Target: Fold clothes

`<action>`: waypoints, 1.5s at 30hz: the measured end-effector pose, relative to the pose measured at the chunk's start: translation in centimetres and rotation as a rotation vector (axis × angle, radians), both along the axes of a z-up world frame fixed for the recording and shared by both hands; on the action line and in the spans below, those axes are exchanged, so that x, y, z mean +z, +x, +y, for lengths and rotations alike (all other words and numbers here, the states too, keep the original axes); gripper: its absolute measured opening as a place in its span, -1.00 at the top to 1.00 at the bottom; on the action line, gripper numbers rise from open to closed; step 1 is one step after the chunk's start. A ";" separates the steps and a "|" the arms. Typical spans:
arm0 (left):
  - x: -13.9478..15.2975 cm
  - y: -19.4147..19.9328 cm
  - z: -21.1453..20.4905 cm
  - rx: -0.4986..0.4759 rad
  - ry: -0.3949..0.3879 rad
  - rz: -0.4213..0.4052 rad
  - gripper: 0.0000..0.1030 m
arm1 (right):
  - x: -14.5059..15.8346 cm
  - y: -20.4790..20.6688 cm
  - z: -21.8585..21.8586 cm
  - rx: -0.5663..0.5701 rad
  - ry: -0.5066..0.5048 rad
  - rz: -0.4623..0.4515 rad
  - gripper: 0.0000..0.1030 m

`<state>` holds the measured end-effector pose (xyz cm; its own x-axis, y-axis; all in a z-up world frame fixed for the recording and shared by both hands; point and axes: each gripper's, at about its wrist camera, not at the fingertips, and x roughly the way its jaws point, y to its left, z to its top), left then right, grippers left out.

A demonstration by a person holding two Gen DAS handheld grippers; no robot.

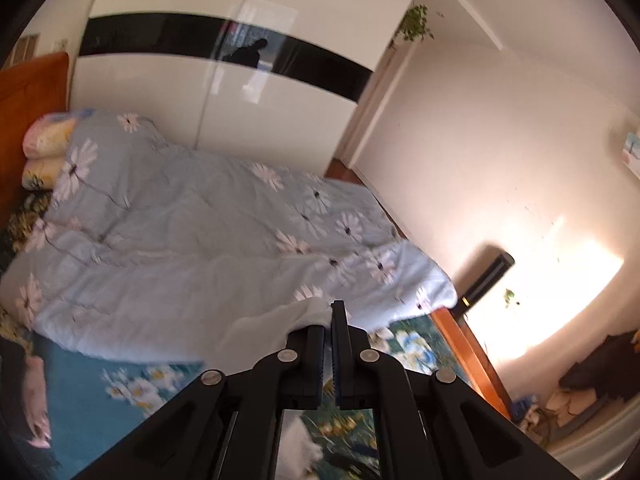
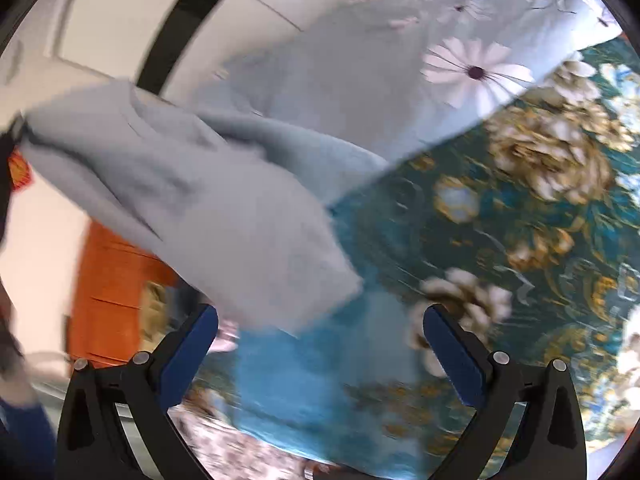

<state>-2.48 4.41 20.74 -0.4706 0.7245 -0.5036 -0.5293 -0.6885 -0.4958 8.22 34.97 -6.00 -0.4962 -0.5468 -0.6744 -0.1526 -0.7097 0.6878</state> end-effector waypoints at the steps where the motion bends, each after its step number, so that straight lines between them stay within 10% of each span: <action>1: -0.5 0.7 0.6 -0.006 -0.008 -0.015 0.94 | 0.4 -0.4 -0.3 -0.002 -0.020 0.014 -0.99; 5: -3.0 2.6 1.9 -0.014 0.012 -0.113 0.95 | 0.4 -2.5 -2.6 0.029 -0.017 -0.005 -0.99; 12: -2.1 4.4 -0.9 0.035 0.057 -0.110 0.95 | -3.5 -3.0 -5.2 0.103 0.298 -0.140 -0.99; 23: -4.6 4.0 -6.7 0.144 0.023 -0.167 0.95 | -8.1 2.2 8.2 -0.131 0.703 -0.376 -0.99; 27: -6.3 4.1 -7.2 0.137 -0.012 -0.210 0.95 | -7.8 3.6 10.1 -0.148 0.585 -0.343 -0.99; 34: -5.5 4.4 -7.7 0.110 -0.002 -0.201 0.94 | -6.2 1.1 0.0 0.200 0.362 -0.113 -0.99; 45: -2.4 5.7 -9.7 0.085 0.038 -0.155 0.94 | -7.4 -3.7 -11.0 0.439 0.427 -0.038 -0.99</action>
<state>3.23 -5.27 18.33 -0.4496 0.7056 -0.5477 -0.3853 -0.7064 -0.5938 4.56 24.02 -13.44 -0.2573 -0.3720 -0.8919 0.1973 -0.9237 0.3283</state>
